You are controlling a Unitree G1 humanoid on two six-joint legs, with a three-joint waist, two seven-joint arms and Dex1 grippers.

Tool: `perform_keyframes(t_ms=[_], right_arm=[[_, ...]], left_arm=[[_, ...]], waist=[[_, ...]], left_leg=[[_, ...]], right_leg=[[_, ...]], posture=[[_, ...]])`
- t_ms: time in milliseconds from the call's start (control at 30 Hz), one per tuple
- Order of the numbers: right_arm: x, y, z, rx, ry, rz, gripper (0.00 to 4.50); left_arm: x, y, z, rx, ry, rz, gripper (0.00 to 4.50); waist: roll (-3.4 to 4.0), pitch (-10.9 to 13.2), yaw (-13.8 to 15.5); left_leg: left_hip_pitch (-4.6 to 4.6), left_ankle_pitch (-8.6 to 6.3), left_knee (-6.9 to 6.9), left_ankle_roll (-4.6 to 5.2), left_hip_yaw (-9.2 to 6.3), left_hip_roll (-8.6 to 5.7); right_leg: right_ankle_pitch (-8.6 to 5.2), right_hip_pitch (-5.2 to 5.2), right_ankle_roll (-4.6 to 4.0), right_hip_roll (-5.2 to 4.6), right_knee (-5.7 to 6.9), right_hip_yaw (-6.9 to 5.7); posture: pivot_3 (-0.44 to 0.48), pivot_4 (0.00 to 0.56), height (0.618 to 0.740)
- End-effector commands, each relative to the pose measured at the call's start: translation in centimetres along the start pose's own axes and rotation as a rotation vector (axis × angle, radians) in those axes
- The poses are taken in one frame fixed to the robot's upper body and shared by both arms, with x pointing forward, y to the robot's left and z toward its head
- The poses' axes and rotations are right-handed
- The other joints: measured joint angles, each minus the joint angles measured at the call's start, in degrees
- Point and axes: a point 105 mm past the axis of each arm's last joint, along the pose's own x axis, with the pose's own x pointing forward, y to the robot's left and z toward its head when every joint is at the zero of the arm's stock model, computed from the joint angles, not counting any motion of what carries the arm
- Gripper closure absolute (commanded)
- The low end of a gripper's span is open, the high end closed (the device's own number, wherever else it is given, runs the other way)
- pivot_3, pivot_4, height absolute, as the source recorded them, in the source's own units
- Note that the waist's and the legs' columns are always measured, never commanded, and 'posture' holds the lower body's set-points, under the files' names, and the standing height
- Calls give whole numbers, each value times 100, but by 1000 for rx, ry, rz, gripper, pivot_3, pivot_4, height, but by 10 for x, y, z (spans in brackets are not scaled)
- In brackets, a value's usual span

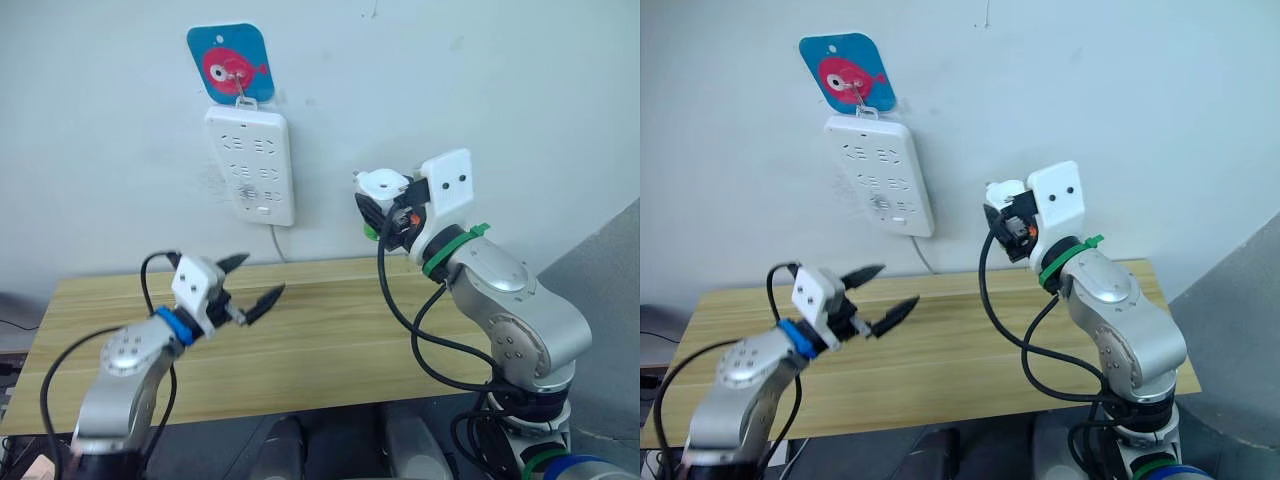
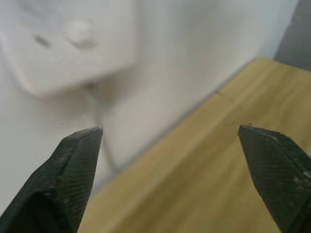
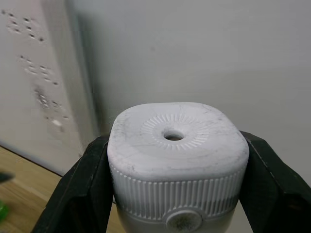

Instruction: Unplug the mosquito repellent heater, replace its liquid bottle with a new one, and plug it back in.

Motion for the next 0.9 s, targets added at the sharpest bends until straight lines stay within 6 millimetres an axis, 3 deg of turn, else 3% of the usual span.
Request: perform_keyframes(t_ms=[33, 200, 333, 900], right_arm=[[-5, 12, 15, 124, -92, 74, 1515], [-7, 32, 24, 383, -129, 192, 1515], [-6, 34, 29, 447, -130, 218, 1515], [-5, 38, 32, 474, -115, 233, 1515]], left_arm=[[13, -17, 38, 129, -169, -49, 0], [47, -31, 72, 177, -352, -87, 0], [65, -30, 94, 157, -454, -53, 0], [75, -34, 108, 71, -517, -26, 0]], waist=[[12, 7, 74], [17, 9, 131], [14, 6, 122], [16, 6, -5]], left_leg=[[-2, 1, 1, -1, -7, 0], [12, 22, 11, 5, -7, -2], [18, 26, 16, 6, -5, -3], [11, 26, 8, 7, -5, -2]], right_leg=[[0, 2, -1, 0, 1, -8], [24, 24, 2, 4, -3, -9], [33, 33, 3, 5, -7, -7], [33, 21, 1, 9, -2, -5]], posture=[[-87, 212, 740], [-89, 208, 740], [-93, 208, 740], [-102, 198, 740]])
